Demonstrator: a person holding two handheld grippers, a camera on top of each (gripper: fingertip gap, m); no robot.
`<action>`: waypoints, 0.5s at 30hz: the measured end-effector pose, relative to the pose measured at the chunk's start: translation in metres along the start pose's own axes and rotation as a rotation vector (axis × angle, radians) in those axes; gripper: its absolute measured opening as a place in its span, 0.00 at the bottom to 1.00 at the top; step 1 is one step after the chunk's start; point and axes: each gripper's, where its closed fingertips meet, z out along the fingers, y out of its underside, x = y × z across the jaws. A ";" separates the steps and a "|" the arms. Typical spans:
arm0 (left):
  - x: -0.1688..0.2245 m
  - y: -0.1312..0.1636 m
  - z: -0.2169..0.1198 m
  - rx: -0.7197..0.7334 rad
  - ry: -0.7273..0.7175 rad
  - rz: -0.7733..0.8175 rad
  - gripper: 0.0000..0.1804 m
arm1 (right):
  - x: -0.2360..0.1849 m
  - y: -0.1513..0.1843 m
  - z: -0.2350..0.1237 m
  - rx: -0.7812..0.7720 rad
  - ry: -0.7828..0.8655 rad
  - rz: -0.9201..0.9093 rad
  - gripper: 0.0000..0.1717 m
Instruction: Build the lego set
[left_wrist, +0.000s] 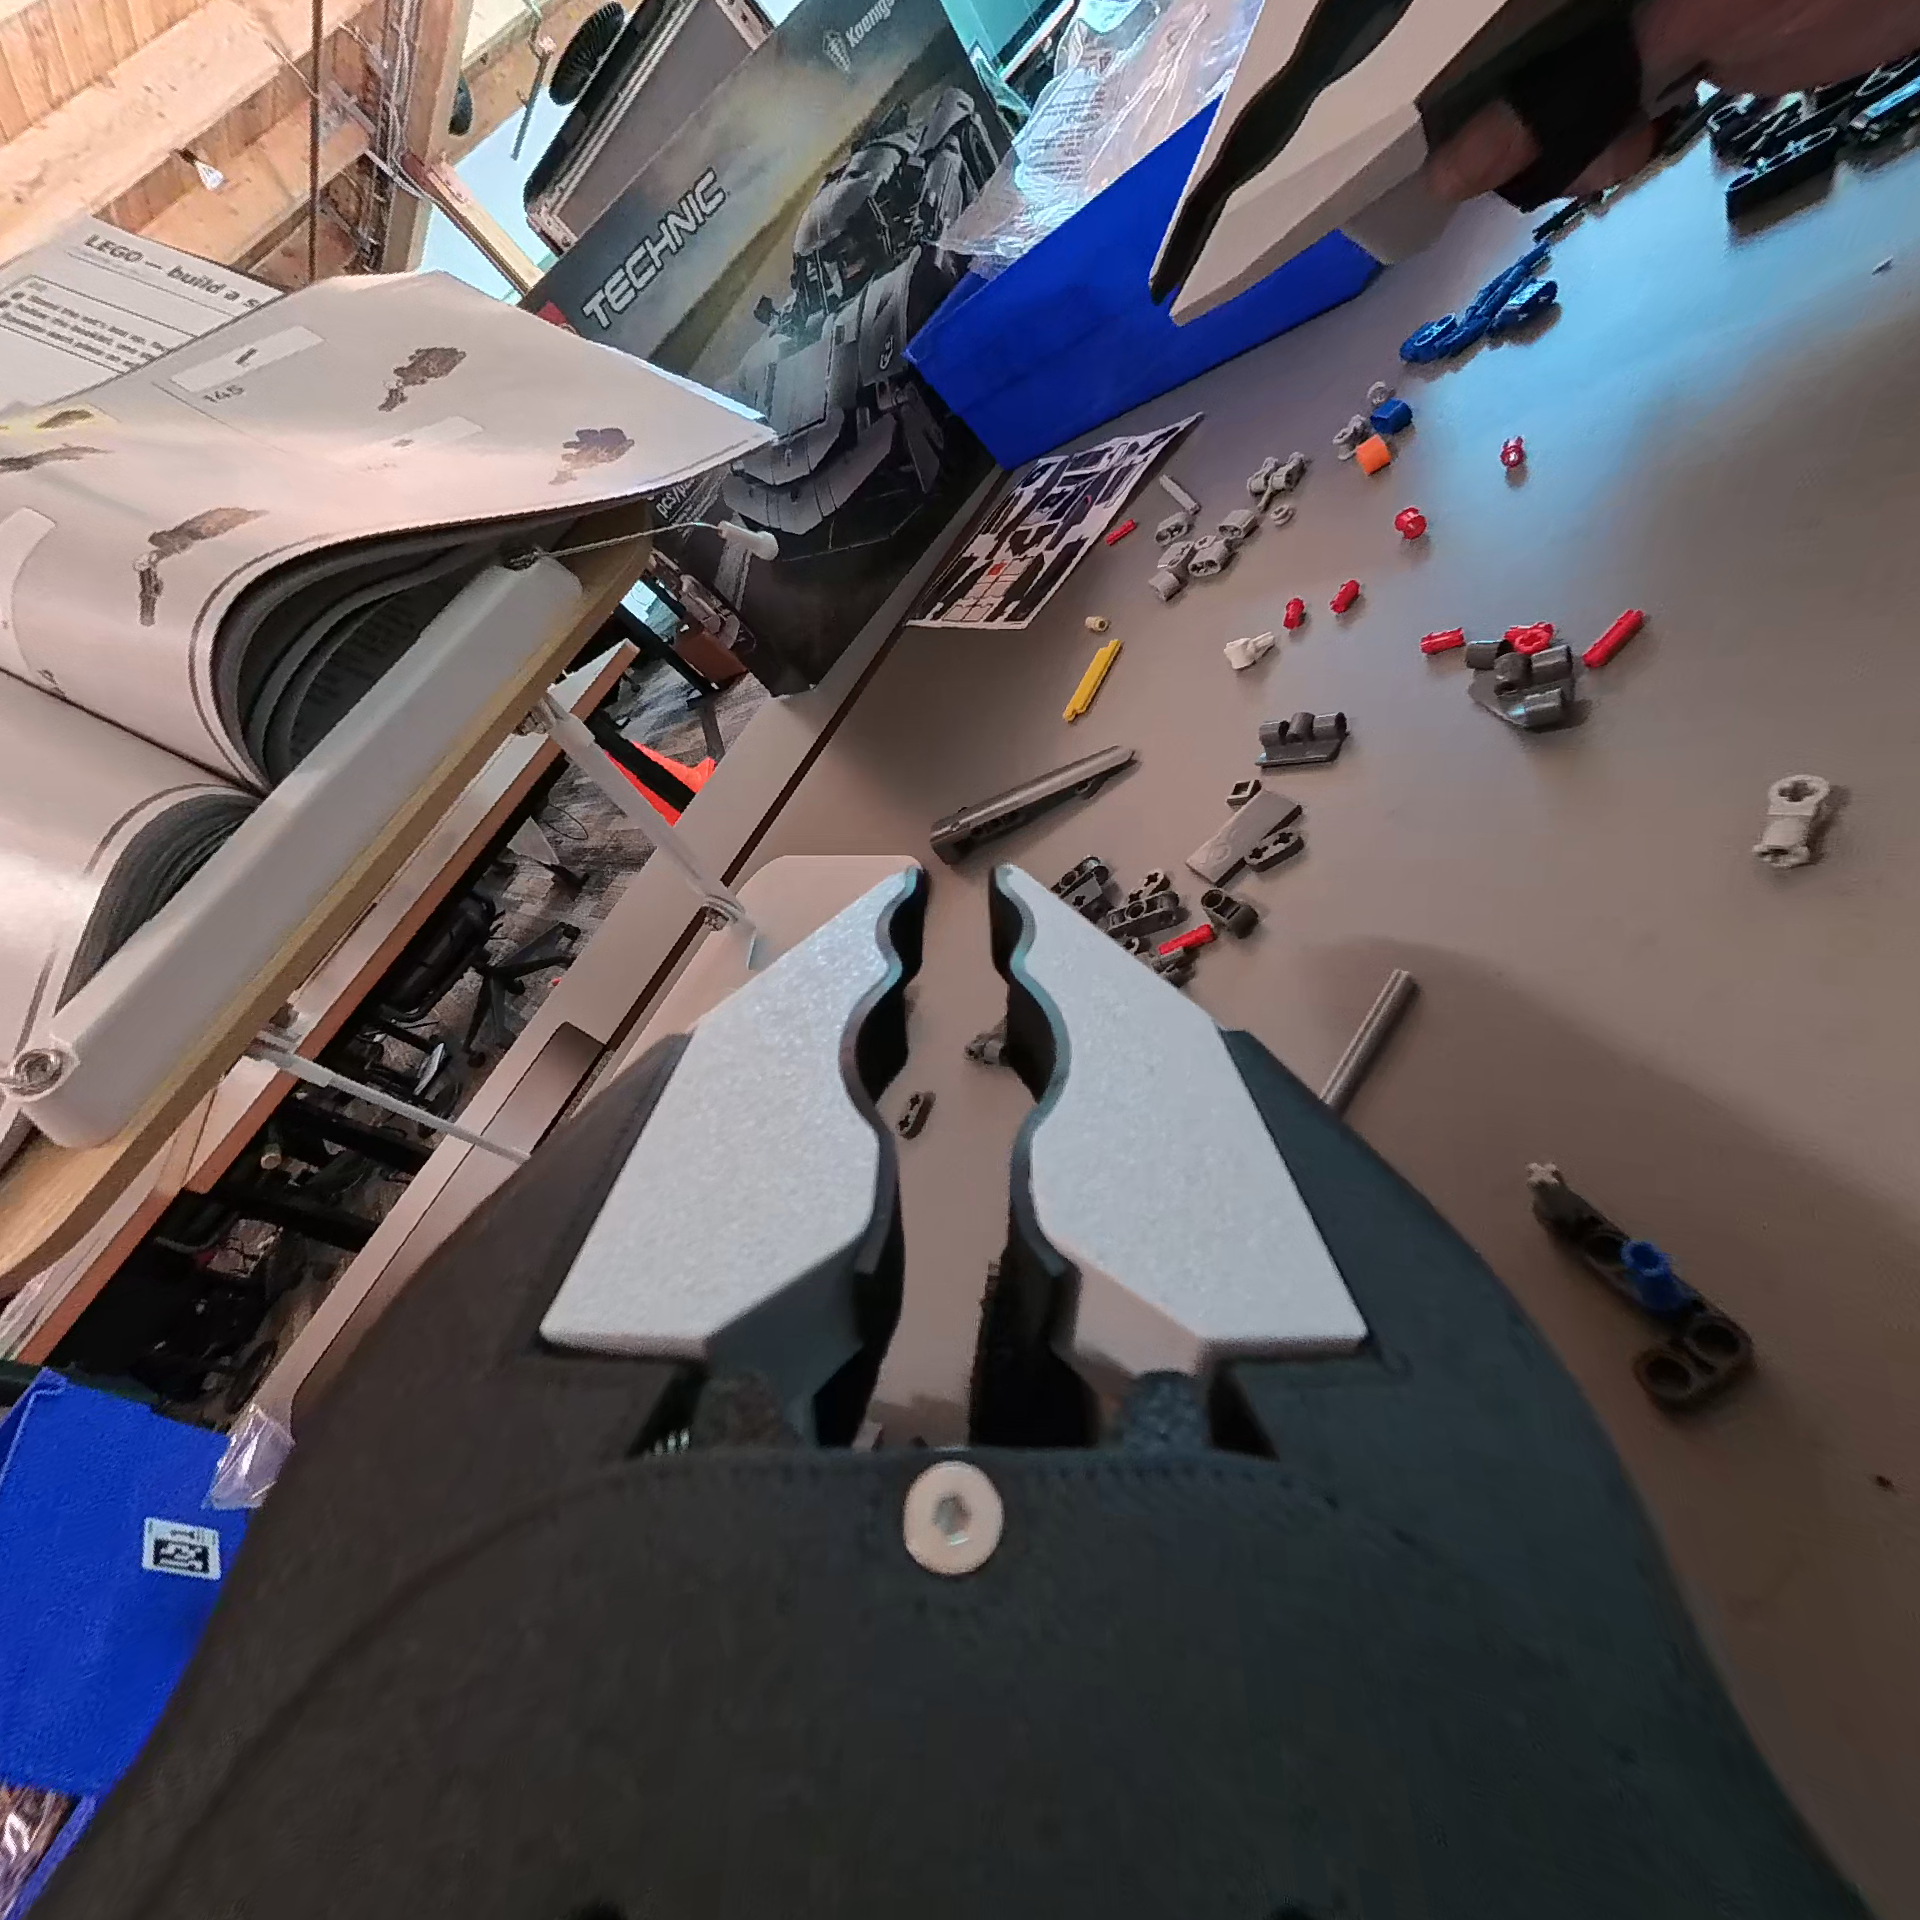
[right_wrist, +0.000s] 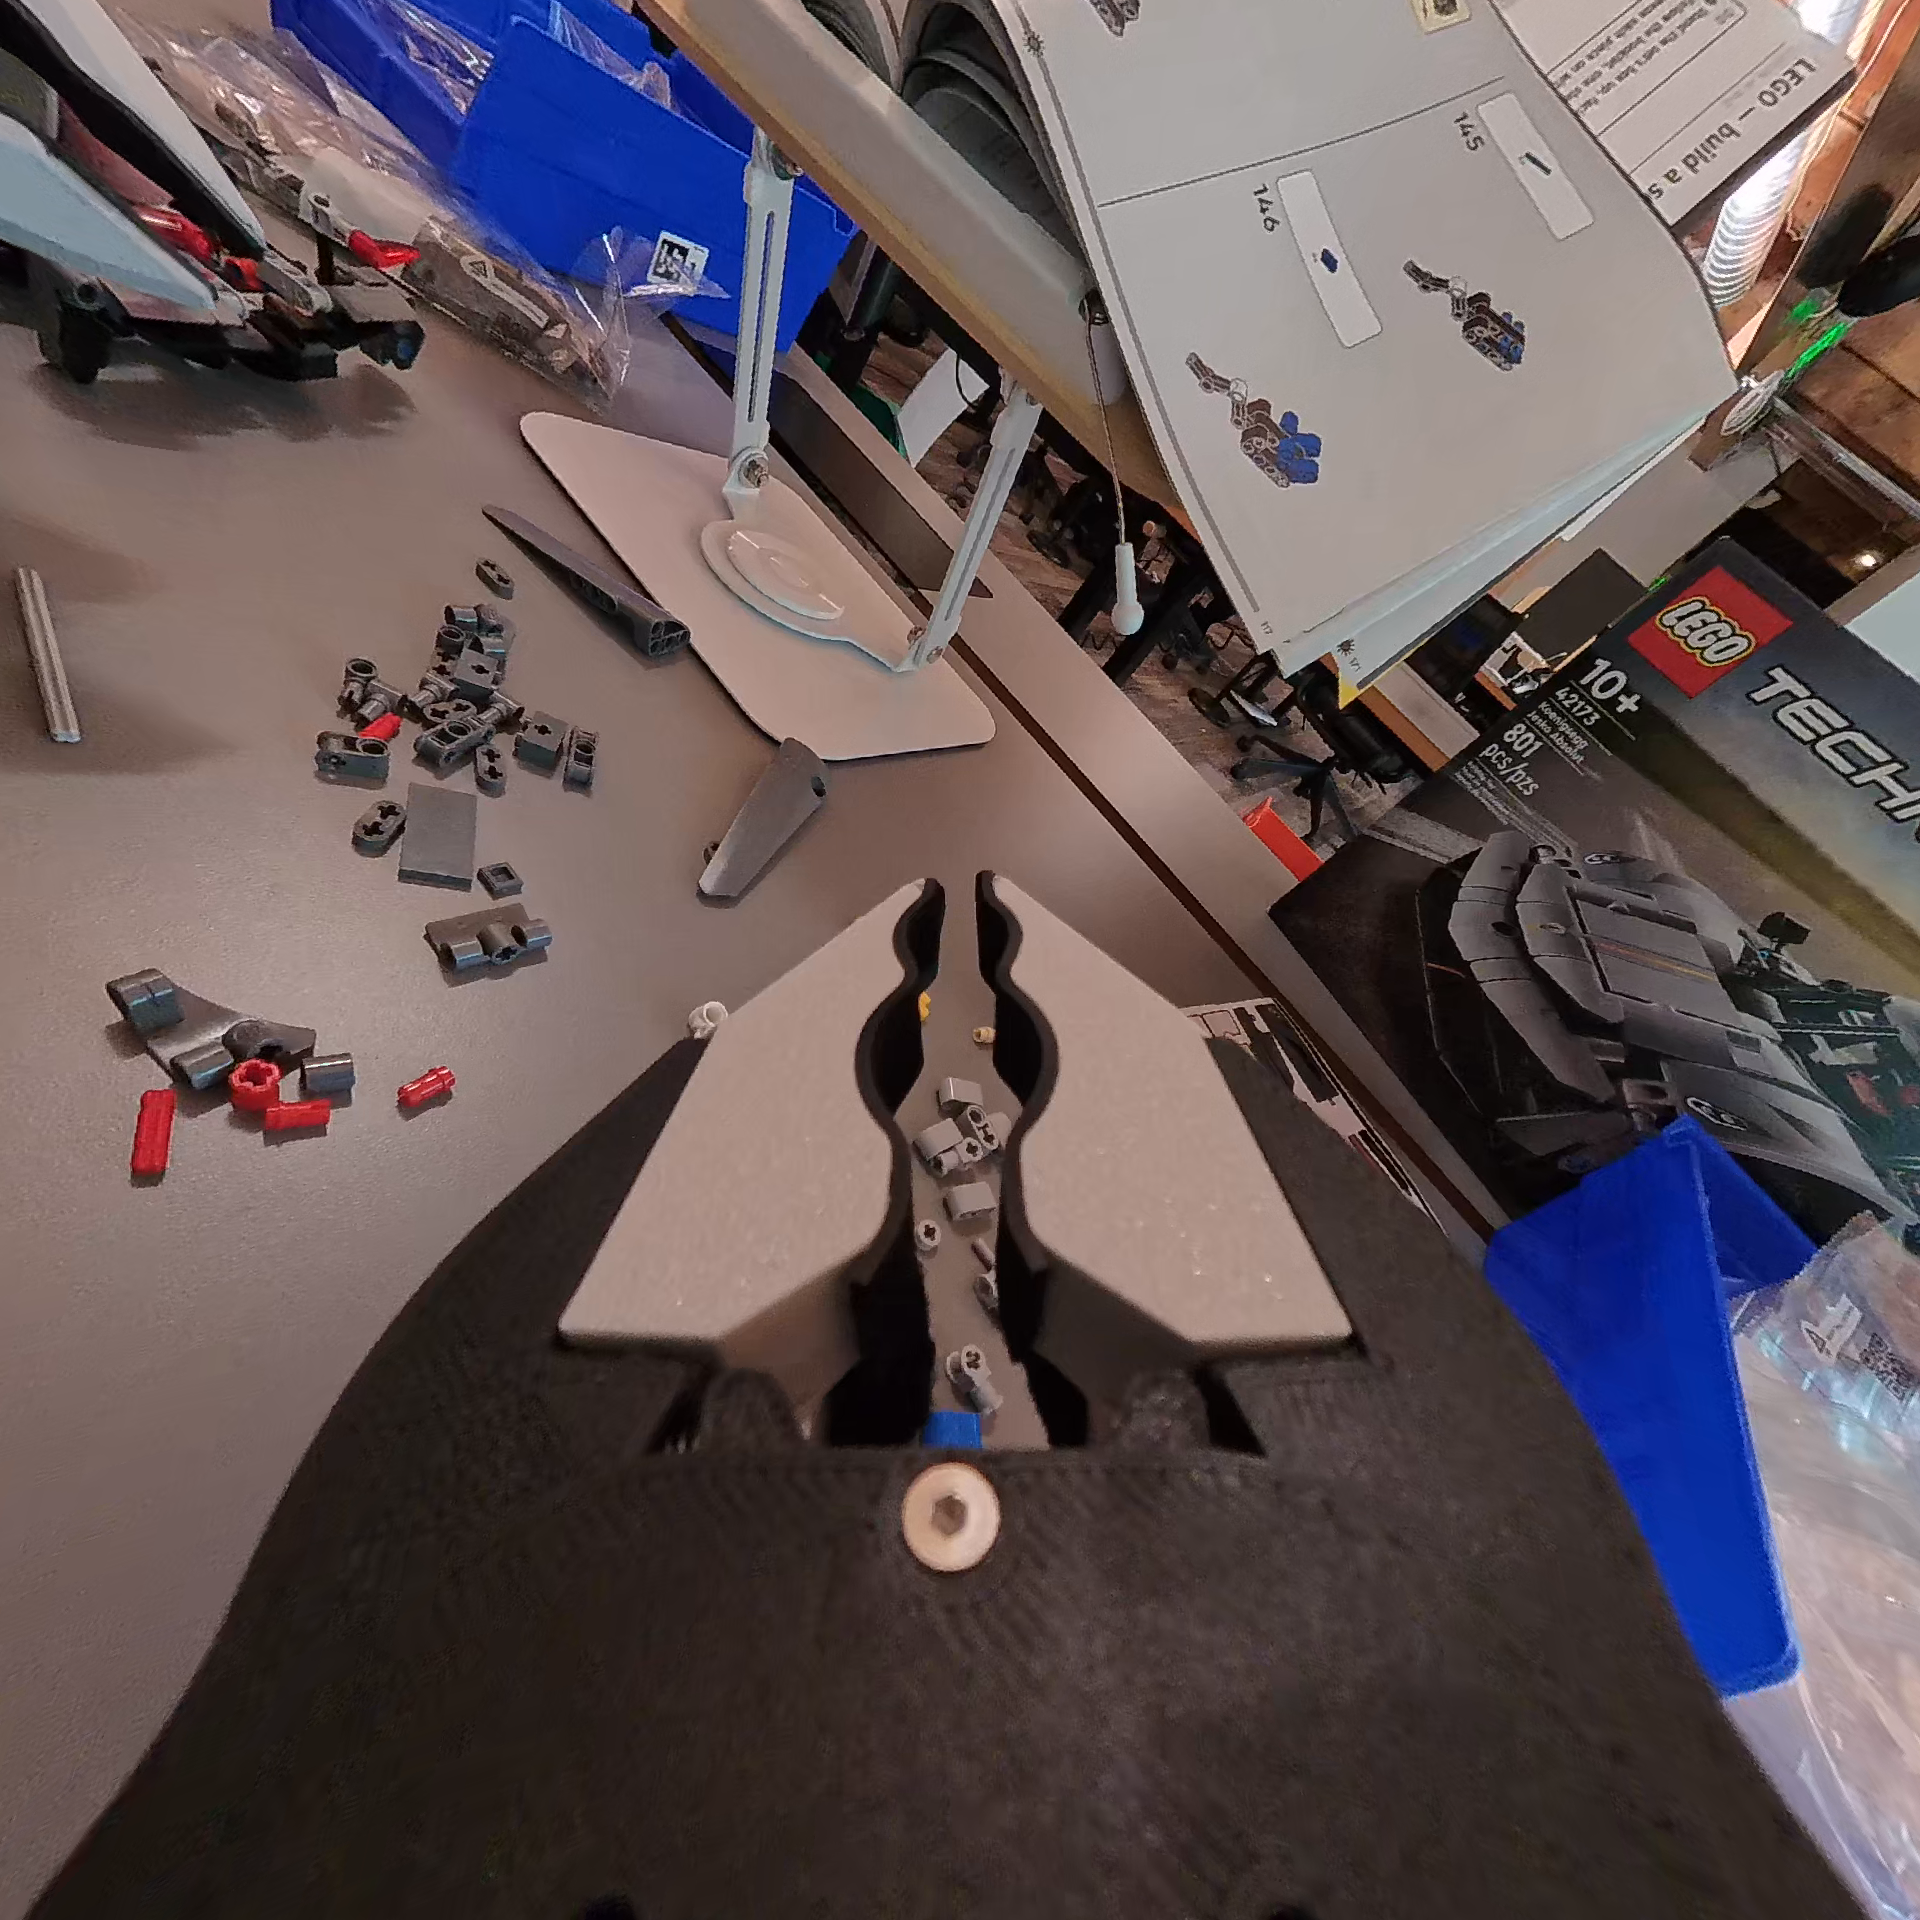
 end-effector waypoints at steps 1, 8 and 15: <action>0.001 0.001 0.000 -0.004 0.002 0.000 0.06 | 0.000 0.000 0.000 0.001 0.000 0.000 0.02; 0.000 0.000 0.000 -0.003 -0.002 0.005 0.08 | 0.000 0.000 0.000 -0.002 0.002 -0.002 0.02; -0.001 -0.001 0.000 0.002 -0.010 0.008 0.08 | 0.000 0.000 0.000 -0.003 0.005 -0.005 0.02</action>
